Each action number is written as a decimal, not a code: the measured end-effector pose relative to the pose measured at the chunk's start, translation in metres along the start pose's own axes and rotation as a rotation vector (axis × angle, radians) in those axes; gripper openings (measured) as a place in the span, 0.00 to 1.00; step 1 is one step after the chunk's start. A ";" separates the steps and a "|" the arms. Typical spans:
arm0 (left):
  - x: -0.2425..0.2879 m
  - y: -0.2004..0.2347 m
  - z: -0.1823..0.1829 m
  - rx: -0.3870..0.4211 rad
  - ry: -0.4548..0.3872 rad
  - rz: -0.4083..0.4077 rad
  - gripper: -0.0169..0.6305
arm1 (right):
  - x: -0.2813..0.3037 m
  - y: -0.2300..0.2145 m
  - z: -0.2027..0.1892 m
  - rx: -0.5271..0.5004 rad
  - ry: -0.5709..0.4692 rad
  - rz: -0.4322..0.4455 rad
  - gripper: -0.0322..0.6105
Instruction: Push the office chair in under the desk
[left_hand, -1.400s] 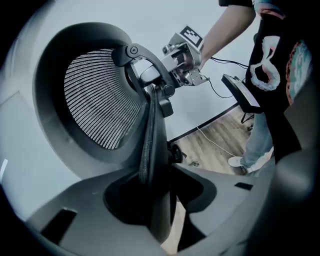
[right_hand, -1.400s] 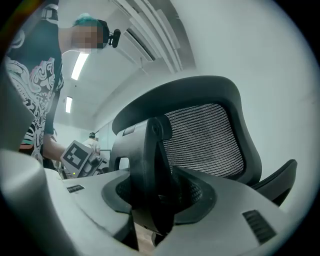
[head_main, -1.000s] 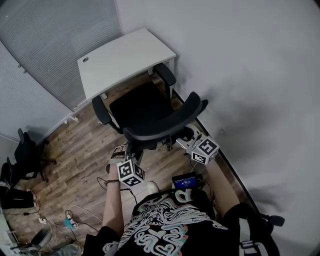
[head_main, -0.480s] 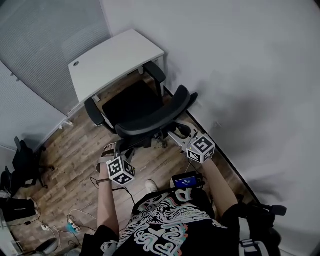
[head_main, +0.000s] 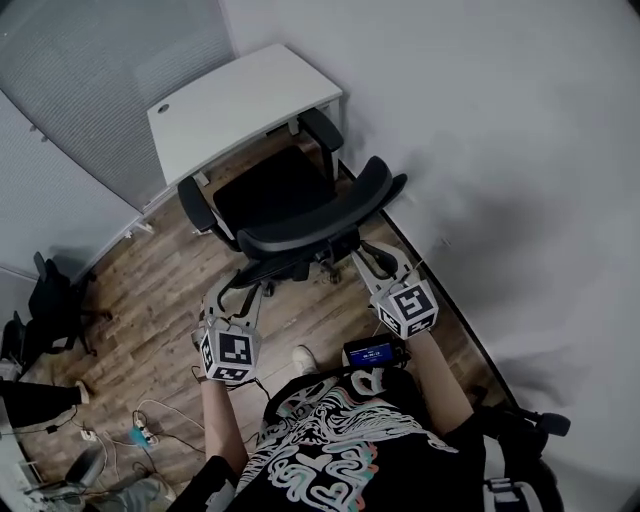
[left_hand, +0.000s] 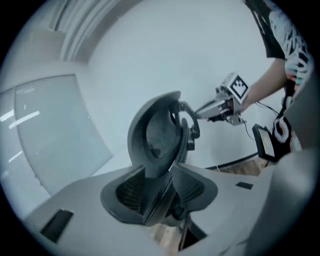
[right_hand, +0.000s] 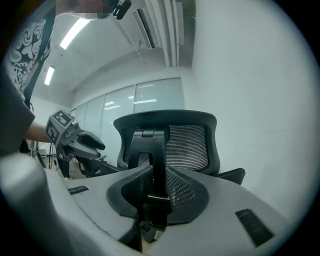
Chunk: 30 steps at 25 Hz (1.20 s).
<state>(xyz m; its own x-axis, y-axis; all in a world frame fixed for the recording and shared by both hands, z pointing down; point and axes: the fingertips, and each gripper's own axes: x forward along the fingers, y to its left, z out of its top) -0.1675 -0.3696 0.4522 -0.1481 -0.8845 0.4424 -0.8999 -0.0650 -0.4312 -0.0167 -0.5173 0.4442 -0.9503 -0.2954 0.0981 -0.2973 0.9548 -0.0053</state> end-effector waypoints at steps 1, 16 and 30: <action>-0.005 0.002 0.007 -0.045 -0.038 0.018 0.29 | -0.003 0.000 0.002 -0.019 0.000 -0.013 0.20; -0.023 0.002 0.045 -0.434 -0.288 0.062 0.05 | -0.039 0.010 0.041 0.013 -0.099 -0.085 0.07; -0.021 -0.003 0.050 -0.586 -0.360 -0.016 0.05 | -0.036 0.013 0.036 0.046 -0.111 -0.077 0.08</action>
<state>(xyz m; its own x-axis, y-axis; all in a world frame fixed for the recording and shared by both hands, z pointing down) -0.1411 -0.3735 0.4049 -0.0783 -0.9906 0.1126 -0.9892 0.0912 0.1145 0.0106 -0.4955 0.4050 -0.9280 -0.3725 -0.0112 -0.3716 0.9272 -0.0478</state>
